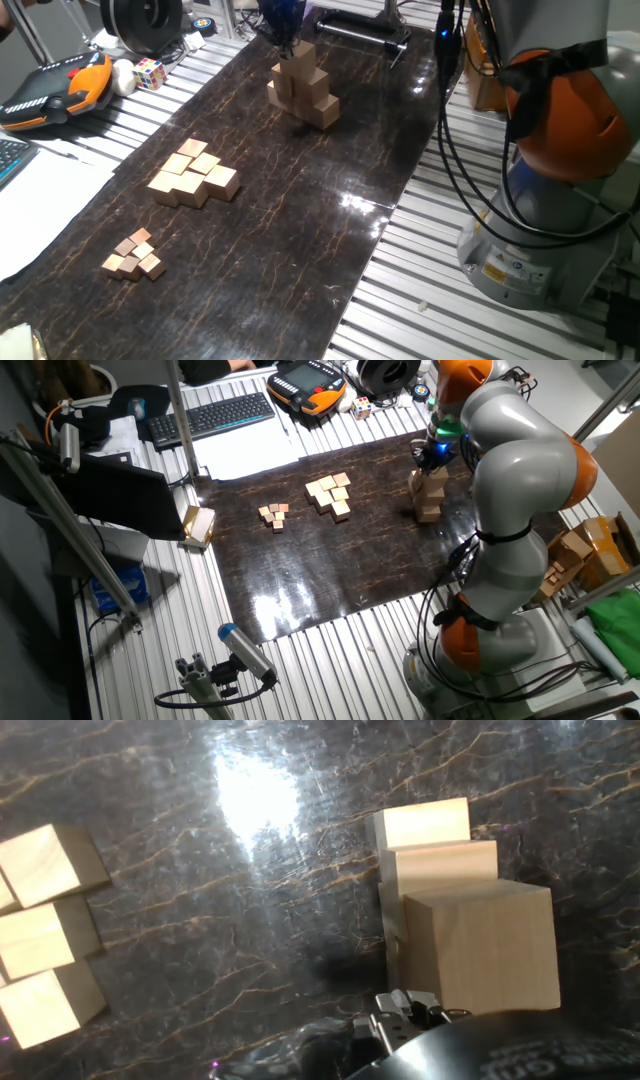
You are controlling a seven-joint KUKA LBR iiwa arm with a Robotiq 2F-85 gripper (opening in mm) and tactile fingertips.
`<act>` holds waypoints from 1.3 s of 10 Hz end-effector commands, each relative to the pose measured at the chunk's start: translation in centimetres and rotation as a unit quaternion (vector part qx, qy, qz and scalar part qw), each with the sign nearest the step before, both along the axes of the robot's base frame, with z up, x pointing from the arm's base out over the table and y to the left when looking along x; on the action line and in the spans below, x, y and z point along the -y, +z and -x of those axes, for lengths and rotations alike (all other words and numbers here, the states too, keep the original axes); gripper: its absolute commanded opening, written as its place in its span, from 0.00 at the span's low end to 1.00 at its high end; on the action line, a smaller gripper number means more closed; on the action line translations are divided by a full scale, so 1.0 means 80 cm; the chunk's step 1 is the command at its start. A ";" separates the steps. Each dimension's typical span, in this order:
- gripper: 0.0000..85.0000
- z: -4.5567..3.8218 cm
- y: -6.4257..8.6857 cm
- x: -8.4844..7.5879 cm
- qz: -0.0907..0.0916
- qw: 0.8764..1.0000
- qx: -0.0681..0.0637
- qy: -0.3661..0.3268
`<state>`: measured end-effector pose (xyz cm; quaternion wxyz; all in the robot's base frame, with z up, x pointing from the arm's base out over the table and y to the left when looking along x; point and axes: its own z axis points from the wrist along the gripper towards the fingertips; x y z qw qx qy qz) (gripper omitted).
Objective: Stack the blocks into a pyramid shape
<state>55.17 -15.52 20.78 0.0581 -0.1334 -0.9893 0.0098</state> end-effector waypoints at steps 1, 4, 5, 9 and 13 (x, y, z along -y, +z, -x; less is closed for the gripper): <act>0.01 0.000 0.000 0.000 -0.004 1.000 0.001 0.000; 0.01 0.001 0.000 0.000 -0.003 1.000 -0.001 -0.004; 0.01 0.001 0.000 0.000 -0.003 1.000 -0.001 -0.006; 0.01 0.001 0.000 0.000 0.000 1.000 0.006 -0.014; 0.01 0.001 0.000 0.000 -0.002 0.997 0.023 0.080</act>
